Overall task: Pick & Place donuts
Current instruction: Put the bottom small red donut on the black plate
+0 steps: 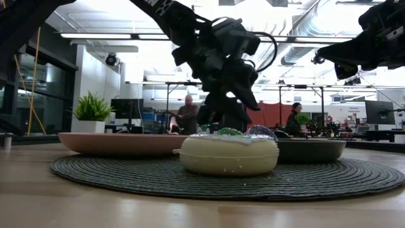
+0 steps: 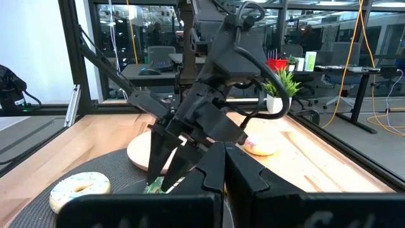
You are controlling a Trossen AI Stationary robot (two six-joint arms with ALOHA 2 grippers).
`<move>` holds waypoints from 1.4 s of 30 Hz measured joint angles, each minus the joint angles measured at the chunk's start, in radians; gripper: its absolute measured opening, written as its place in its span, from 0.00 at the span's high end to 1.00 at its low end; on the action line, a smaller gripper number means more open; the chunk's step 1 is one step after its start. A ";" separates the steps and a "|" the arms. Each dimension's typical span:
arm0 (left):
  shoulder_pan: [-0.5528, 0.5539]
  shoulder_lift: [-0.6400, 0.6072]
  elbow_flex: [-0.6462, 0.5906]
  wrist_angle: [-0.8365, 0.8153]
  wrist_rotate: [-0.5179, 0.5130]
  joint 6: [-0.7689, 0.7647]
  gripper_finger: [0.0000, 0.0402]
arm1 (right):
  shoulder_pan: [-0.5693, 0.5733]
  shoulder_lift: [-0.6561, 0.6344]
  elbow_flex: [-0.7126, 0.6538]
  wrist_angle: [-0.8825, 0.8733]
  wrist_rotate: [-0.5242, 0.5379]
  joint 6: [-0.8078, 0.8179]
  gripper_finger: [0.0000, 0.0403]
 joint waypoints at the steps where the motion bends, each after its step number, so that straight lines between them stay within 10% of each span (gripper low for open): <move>1: 0.000 0.000 0.000 0.000 -0.013 0.008 0.72 | 0.000 0.000 0.000 0.000 0.000 0.000 1.00; 42: 0.174 -0.081 0.002 0.251 -0.203 -0.022 0.72 | 0.000 0.000 0.000 0.000 0.000 0.000 1.00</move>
